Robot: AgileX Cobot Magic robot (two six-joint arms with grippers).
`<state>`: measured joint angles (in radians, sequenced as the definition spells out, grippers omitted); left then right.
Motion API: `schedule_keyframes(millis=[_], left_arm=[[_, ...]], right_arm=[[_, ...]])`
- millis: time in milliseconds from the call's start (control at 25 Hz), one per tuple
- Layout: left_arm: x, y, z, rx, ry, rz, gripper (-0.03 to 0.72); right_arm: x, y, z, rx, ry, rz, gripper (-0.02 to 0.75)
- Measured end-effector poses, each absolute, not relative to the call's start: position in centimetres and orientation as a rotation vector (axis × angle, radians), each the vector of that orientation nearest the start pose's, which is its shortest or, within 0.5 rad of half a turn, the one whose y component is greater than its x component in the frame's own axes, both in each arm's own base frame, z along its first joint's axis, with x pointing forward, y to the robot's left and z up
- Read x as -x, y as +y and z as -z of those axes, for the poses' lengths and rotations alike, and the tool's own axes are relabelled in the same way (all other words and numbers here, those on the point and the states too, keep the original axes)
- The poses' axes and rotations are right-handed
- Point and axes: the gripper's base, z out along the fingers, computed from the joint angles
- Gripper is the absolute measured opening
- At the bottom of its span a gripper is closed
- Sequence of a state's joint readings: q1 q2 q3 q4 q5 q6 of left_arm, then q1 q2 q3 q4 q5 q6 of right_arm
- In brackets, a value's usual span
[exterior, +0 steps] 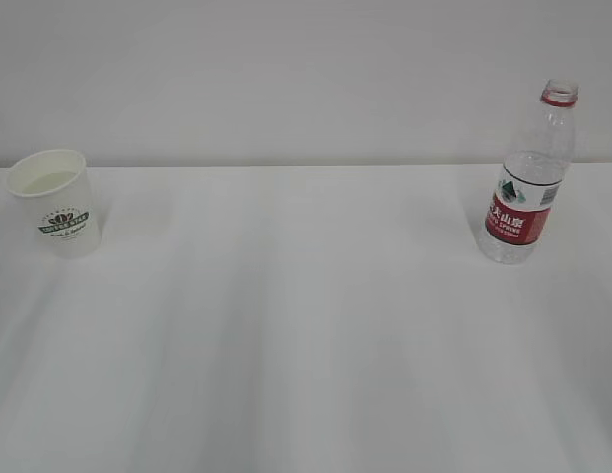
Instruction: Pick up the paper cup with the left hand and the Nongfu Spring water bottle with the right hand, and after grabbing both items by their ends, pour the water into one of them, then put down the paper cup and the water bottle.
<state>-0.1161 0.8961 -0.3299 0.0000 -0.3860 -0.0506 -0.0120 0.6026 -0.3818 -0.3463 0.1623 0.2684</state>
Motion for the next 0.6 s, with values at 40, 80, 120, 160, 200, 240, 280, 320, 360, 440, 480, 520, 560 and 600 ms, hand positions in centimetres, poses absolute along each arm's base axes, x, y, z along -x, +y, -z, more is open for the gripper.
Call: schedule_keyframes(millis=[40, 80, 120, 160, 200, 240, 280, 320, 360, 440, 480, 520, 560, 600], left_arm=[[-17.2, -2.0, -26.4, -0.055, 1.675, 0.126, 0.593], [-16.8, -2.0, -26.6, -0.066, 1.678, 0.121, 0.591], [-16.3, -2.0, -26.7, -0.081, 1.688, 0.113, 0.591], [-15.9, -1.9, -26.8, -0.095, 1.699, 0.104, 0.590], [-15.6, -1.9, -26.9, -0.102, 1.707, 0.099, 0.590], [-15.3, -1.9, -26.9, -0.106, 1.717, 0.095, 0.590], [-14.9, -1.8, -26.9, -0.110, 1.729, 0.090, 0.589], [-14.6, -1.8, -26.9, -0.112, 1.742, 0.086, 0.589], [-14.3, -1.7, -26.9, -0.114, 1.751, 0.083, 0.589], [-13.7, -1.6, -26.9, -0.115, 1.776, 0.078, 0.589], [-13.5, -1.6, -26.9, -0.114, 1.781, 0.076, 0.589], [-13.1, -1.5, -27.0, -0.113, 1.786, 0.075, 0.589], [-12.8, -1.5, -27.0, -0.112, 1.791, 0.073, 0.589], [-12.4, -1.4, -27.1, -0.111, 1.800, 0.071, 0.589]], right_arm=[[-12.7, -0.7, -27.9, 0.005, 1.875, 0.113, 0.555], [-12.6, -0.8, -28.1, -0.008, 1.888, 0.113, 0.542], [-12.6, -0.8, -28.1, -0.021, 1.899, 0.109, 0.533], [-12.5, -0.9, -28.2, -0.033, 1.913, 0.105, 0.527], [-12.5, -0.9, -28.2, -0.041, 1.928, 0.103, 0.524], [-12.5, -0.8, -28.2, -0.038, 1.938, 0.099, 0.522], [-12.4, -0.7, -28.1, -0.024, 1.952, 0.093, 0.521], [-12.4, -0.5, -27.9, -0.007, 1.971, 0.084, 0.519], [-12.3, -0.2, -27.8, 0.030, 1.987, 0.077, 0.518], [-12.2, 0.3, -27.5, 0.086, 2.016, 0.053, 0.517], [-12.1, 0.4, -27.4, 0.100, 2.037, 0.046, 0.517], [-12.0, 0.6, -27.3, 0.114, 2.056, 0.041, 0.516], [-11.9, 0.6, -27.3, 0.119, 2.074, 0.041, 0.517], [-11.9, 0.6, -27.4, 0.122, 2.085, 0.040, 0.517]])
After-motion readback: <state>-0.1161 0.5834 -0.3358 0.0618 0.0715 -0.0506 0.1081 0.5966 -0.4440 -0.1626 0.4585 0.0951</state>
